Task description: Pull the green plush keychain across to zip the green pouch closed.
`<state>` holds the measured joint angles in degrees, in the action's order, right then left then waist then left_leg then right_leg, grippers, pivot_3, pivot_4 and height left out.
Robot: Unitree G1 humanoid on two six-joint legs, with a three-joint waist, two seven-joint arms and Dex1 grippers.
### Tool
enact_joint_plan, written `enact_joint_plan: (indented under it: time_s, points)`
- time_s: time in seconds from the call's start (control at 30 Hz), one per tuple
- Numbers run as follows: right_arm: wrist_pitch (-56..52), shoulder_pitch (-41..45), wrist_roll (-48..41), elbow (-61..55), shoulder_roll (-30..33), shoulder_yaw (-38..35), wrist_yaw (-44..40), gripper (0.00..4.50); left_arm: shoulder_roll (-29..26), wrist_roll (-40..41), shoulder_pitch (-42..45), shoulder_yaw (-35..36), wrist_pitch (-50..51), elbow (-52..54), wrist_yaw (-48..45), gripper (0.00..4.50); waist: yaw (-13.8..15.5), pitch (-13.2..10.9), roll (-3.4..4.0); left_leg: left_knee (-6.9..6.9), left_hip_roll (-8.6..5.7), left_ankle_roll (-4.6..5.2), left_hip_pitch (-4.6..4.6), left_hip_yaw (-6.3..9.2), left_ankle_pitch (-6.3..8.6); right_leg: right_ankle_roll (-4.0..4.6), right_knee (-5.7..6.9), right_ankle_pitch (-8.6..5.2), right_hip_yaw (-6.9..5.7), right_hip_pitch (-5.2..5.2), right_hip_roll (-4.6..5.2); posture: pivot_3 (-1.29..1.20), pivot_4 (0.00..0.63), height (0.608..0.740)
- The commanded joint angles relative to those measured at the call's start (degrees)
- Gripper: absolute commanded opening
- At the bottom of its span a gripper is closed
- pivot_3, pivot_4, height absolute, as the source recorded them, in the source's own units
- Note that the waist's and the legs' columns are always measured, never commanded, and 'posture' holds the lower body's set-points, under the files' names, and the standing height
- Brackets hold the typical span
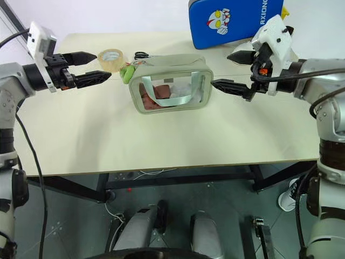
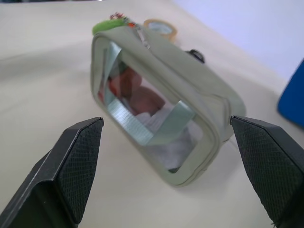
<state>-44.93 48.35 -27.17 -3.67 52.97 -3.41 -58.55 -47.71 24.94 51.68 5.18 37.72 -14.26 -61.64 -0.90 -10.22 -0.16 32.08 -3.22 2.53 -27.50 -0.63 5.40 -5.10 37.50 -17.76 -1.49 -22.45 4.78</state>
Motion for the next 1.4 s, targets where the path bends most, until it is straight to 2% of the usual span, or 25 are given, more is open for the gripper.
enact_joint_plan:
  time_s: [0.03,0.43,0.6,0.77,0.9,1.03,1.13,1.33,1.37,1.4]
  points:
    - [2.6,2.0,1.5,2.3,0.7,0.6,-1.0,4.44,-1.0,-0.9,2.7,-0.1,-1.9,-1.5,-1.6,4.47,-0.1,0.0,0.00,-0.01,0.00,0.02,-0.04,-0.04,0.01,-0.01,0.00,0.01,0.00,-0.05,0.03,0.00,0.150,0.740]
    - [12.6,7.0,7.9,9.9,-3.3,5.8,-2.9,4.44,0.8,-0.7,0.7,0.7,-1.9,1.1,0.5,4.47,-0.1,0.0,0.02,0.00,0.01,0.04,-0.27,-0.13,0.02,-0.22,0.12,0.12,0.03,-0.33,0.04,0.00,0.150,0.740]
    - [18.7,16.5,11.7,21.1,-11.1,10.8,-5.8,4.44,0.8,5.2,-2.7,3.0,6.0,11.7,1.4,4.47,-0.3,-0.1,0.00,0.02,0.00,0.04,-0.29,-0.35,0.02,-0.23,0.37,0.13,0.26,-0.32,0.04,0.00,0.150,0.740]
    - [30.4,24.8,18.9,38.5,-21.1,15.4,-4.7,4.44,2.2,7.0,-7.3,5.2,7.5,18.3,5.9,4.47,-0.4,0.0,0.00,-0.04,0.08,0.00,-0.03,-0.54,-0.01,-0.28,0.63,0.14,0.45,-0.31,-0.08,0.00,0.150,0.740]
    - [40.7,28.9,25.1,53.5,-25.1,18.0,-3.2,4.44,2.8,8.8,-9.5,7.1,9.6,21.6,9.5,4.47,0.1,-0.1,-0.01,0.01,0.08,-0.02,0.01,-0.55,-0.03,-0.28,0.66,0.15,0.45,-0.43,-0.12,0.00,0.150,0.740]
    - [47.4,30.5,29.0,62.0,-27.2,19.3,-4.4,4.44,2.1,9.5,-13.1,7.9,10.2,24.6,11.0,4.47,0.1,-0.1,-0.01,0.02,0.04,-0.03,0.04,-0.66,-0.02,-0.40,0.62,0.21,0.57,-0.46,-0.12,0.00,0.150,0.740]
    - [49.2,31.7,29.3,64.4,-28.1,18.1,-5.4,3.56,1.8,10.4,-13.5,8.6,10.8,26.1,12.3,4.50,0.0,-0.1,-0.01,0.00,0.05,-0.03,0.05,-0.66,-0.03,-0.41,0.64,0.22,0.58,-0.48,-0.14,0.00,0.150,0.740]
    - [50.1,34.3,30.5,66.5,-28.2,16.5,-4.5,0.41,1.7,9.9,-13.7,8.1,9.5,24.7,13.4,4.50,-0.3,-0.1,0.00,-0.12,0.07,-0.10,0.06,-0.71,-0.06,-0.42,0.69,0.22,0.66,-0.58,-0.20,0.00,0.150,0.740]
    - [49.8,34.7,30.6,66.0,-27.8,16.3,-4.7,0.05,1.6,9.5,-13.6,7.8,9.1,24.3,13.3,4.50,-0.3,-0.1,0.00,-0.13,0.07,-0.10,0.06,-0.72,-0.06,-0.42,0.69,0.22,0.66,-0.60,-0.21,0.00,0.150,0.740]
    - [49.0,34.7,30.4,64.4,-27.1,16.0,-5.8,0.05,1.4,9.2,-13.3,7.8,8.6,23.6,13.3,4.50,-0.3,-0.1,0.00,-0.14,0.07,-0.10,0.06,-0.73,-0.06,-0.42,0.69,0.22,0.67,-0.62,-0.20,0.00,0.150,0.740]
